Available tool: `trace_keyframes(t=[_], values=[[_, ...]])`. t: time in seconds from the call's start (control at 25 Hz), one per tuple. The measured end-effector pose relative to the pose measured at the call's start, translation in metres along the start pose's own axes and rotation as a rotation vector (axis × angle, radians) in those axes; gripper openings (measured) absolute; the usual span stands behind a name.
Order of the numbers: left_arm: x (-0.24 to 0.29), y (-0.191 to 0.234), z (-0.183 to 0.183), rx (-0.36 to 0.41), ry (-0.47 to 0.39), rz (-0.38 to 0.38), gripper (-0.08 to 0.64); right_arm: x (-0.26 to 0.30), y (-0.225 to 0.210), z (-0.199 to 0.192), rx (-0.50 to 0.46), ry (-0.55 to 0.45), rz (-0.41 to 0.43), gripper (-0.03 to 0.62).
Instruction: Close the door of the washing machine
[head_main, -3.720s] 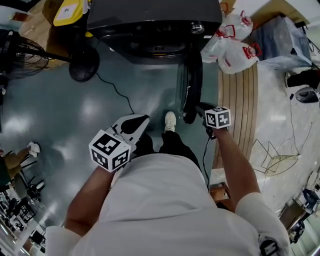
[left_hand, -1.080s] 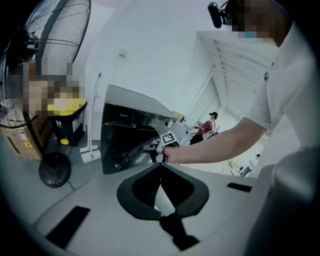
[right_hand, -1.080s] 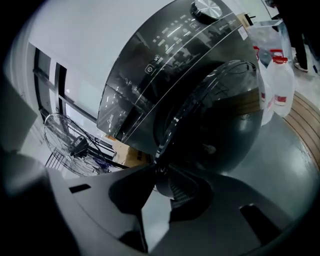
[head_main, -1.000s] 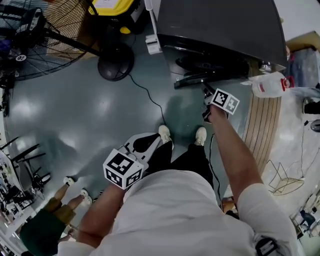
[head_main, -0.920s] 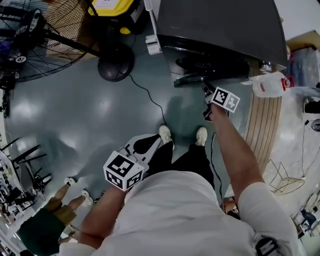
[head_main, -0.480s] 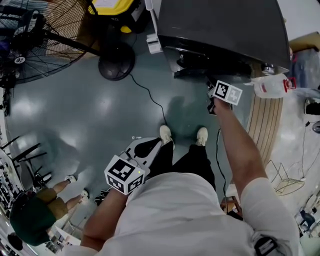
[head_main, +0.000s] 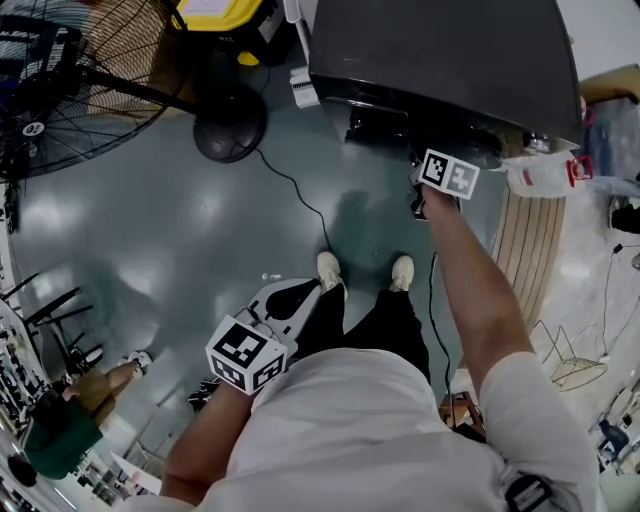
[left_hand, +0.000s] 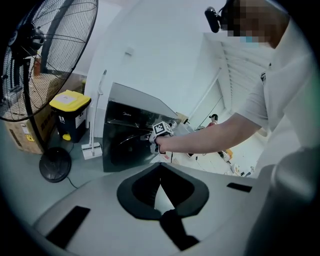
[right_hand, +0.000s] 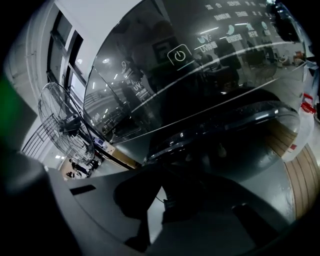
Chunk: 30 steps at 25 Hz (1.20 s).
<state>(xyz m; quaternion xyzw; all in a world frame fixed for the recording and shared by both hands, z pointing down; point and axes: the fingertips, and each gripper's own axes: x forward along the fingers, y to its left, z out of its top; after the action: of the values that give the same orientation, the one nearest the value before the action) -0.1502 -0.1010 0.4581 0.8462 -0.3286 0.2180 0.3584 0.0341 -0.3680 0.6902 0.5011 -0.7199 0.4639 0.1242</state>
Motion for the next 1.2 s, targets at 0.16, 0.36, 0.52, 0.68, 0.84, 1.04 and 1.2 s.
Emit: trace_keyframes(t=[0.16, 0.36, 0.52, 0.68, 0.84, 1.04, 1.2], values=[[0.000, 0.003, 0.002, -0.006, -0.002, 0.012, 0.017, 0.006, -0.002, -0.002, -0.015, 0.028, -0.026, 0.008], [-0.003, 0.007, 0.002, -0.014, -0.002, 0.025, 0.017, 0.015, -0.004, -0.005, -0.046, 0.080, -0.060, 0.008], [-0.004, 0.008, -0.005, -0.025, 0.010, 0.030, 0.017, 0.022, -0.005, -0.004, -0.081, 0.115, -0.052, 0.008], [0.000, 0.003, -0.010, -0.033, 0.011, 0.037, 0.017, 0.028, -0.003, -0.004, -0.076, 0.164, -0.060, 0.008], [0.003, -0.006, -0.012, -0.026, 0.008, 0.025, 0.017, 0.026, -0.003, -0.006, -0.107, 0.167, -0.044, 0.008], [0.009, -0.015, -0.006, -0.017, -0.014, 0.026, 0.017, 0.021, 0.001, -0.001, -0.163, 0.153, -0.014, 0.008], [0.016, -0.029, -0.003, -0.005, -0.026, 0.015, 0.017, 0.004, 0.009, -0.003, -0.204, 0.155, 0.016, 0.008]])
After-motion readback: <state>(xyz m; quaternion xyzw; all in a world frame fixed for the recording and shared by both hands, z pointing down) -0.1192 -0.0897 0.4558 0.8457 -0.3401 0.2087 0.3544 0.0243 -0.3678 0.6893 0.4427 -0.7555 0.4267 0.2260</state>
